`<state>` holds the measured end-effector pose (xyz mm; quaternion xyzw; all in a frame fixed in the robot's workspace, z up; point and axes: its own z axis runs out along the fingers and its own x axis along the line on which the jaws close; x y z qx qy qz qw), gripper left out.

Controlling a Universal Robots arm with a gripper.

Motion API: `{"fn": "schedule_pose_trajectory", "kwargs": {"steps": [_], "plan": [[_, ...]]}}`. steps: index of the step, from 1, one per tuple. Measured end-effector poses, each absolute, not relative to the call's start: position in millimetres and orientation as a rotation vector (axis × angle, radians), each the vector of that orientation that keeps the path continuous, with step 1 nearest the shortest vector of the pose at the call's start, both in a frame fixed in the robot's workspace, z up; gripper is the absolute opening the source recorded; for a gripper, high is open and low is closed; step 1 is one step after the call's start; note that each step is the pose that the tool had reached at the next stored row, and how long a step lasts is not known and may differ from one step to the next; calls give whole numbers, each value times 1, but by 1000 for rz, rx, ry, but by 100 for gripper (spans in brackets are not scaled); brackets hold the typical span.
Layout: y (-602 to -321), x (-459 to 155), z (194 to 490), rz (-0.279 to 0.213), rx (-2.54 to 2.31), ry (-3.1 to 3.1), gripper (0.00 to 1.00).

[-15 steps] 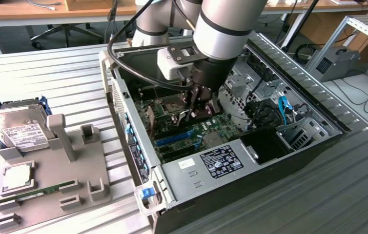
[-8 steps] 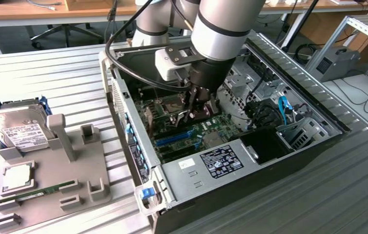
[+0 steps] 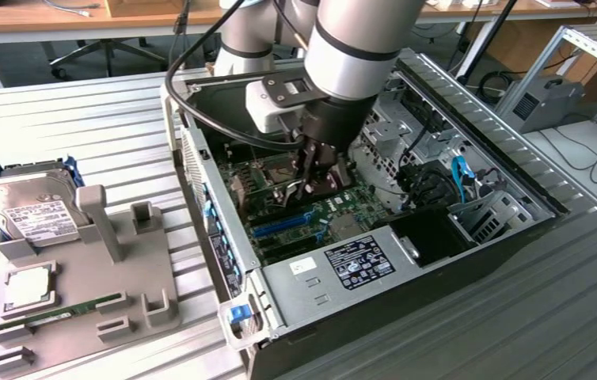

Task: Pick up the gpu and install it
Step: 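Insert the gpu into the slot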

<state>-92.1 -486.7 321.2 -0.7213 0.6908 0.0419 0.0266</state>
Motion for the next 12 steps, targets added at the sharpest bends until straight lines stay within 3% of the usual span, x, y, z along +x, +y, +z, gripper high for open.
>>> {"fn": "schedule_pose_trajectory", "kwargs": {"steps": [12], "plan": [[-487, -99, 320, 130, -2228, 2134, 26]]}}
